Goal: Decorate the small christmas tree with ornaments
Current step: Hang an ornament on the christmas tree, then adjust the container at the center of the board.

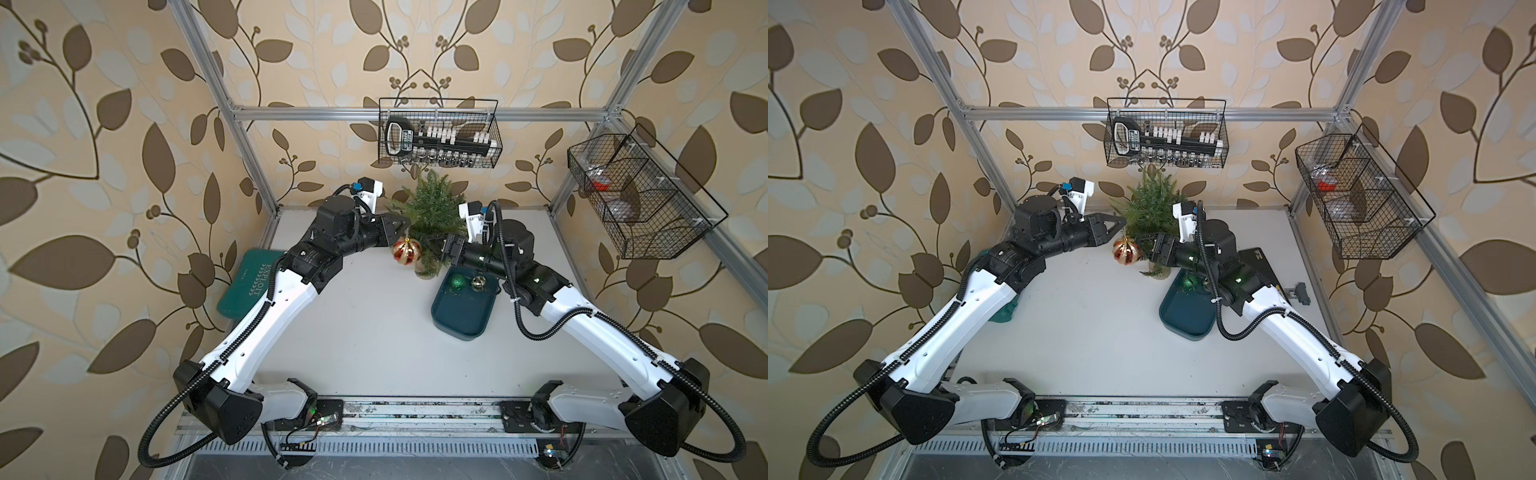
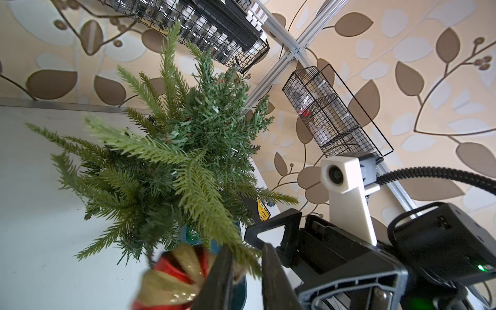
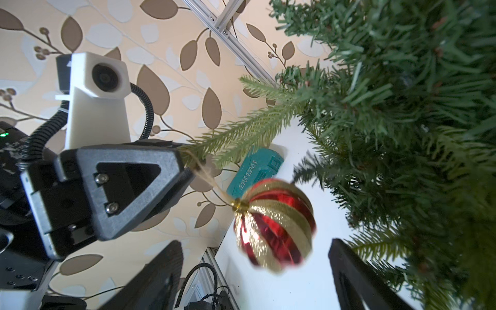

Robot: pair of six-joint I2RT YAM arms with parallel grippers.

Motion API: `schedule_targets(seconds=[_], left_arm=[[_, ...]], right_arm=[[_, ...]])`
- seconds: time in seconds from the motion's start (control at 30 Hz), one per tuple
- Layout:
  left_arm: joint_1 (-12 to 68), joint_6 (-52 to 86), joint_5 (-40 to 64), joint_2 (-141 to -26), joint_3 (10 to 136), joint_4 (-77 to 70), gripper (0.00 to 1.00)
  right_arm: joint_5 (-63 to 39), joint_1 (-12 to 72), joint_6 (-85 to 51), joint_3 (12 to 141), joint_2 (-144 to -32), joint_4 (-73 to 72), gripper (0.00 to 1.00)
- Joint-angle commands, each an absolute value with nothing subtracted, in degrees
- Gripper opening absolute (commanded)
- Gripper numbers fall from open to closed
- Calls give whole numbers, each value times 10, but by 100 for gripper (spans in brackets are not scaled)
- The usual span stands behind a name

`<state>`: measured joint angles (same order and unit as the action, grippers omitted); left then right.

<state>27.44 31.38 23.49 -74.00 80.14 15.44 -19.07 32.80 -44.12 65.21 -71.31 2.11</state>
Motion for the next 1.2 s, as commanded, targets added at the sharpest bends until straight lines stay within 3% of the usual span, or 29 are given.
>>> schedule_targets(seconds=[0.0, 0.13, 0.3, 0.5, 0.97, 1.17], left_arm=[[279, 299, 232, -739, 827, 147, 20], [278, 299, 227, -733, 822, 148, 25], [279, 298, 217, -722, 814, 149, 44], [279, 298, 216, -719, 811, 149, 46], [279, 296, 203, -684, 778, 153, 67], [279, 290, 194, -646, 744, 166, 72]], right_arm=[[-196, 331, -440, 645, -695, 7, 84], [-196, 331, -436, 642, -687, 14, 85], [-189, 331, -426, 635, -670, 29, 84], [-182, 331, -421, 625, -652, 38, 84], [-162, 331, -390, 647, -619, 117, 82], [-138, 326, -369, 647, -581, 197, 80]])
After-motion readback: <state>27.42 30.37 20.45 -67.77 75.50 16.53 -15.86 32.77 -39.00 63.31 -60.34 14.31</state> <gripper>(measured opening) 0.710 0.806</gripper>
